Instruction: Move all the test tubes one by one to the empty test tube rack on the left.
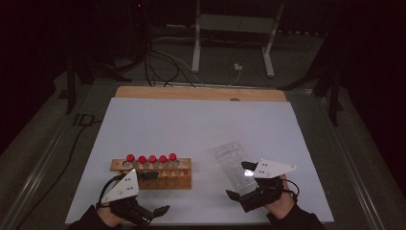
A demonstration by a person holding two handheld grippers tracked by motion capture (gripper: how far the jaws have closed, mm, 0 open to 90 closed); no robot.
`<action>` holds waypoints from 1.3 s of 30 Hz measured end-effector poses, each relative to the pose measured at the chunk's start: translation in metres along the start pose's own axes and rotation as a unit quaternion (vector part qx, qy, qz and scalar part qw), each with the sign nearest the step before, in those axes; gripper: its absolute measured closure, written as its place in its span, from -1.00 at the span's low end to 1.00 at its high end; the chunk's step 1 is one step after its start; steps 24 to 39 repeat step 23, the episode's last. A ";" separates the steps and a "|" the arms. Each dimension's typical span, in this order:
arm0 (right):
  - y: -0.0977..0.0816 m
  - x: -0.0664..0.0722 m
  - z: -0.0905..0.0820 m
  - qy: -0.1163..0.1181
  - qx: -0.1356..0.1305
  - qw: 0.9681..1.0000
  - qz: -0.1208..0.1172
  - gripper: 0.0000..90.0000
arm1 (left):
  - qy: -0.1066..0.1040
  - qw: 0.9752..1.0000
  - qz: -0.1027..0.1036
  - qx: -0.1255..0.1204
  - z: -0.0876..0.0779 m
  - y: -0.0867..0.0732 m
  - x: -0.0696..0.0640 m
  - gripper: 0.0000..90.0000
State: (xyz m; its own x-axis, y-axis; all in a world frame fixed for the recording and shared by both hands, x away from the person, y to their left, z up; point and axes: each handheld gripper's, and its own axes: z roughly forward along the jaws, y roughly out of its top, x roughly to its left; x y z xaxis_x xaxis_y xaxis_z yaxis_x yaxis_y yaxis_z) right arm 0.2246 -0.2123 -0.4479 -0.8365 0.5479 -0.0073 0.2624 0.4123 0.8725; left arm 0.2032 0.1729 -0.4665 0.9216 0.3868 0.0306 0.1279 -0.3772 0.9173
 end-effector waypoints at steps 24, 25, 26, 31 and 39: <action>-0.031 -0.018 -0.003 -0.064 0.018 0.998 0.002 -1.00 | 0.007 1.000 0.020 0.012 0.016 -0.028 -0.001 -0.97; -0.031 -0.018 -0.003 -0.064 0.018 0.998 0.002 -1.00 | 0.007 1.000 0.020 0.012 0.016 -0.028 -0.001 -0.97; -0.031 -0.018 -0.003 -0.064 0.018 0.998 0.002 -1.00 | 0.007 1.000 0.020 0.012 0.016 -0.028 -0.001 -0.97; -0.031 -0.018 -0.003 -0.064 0.018 0.998 0.002 -1.00 | 0.007 1.000 0.020 0.012 0.016 -0.028 -0.001 -0.97; -0.031 -0.018 -0.003 -0.064 0.018 0.998 0.002 -1.00 | 0.007 1.000 0.020 0.012 0.016 -0.028 -0.001 -0.97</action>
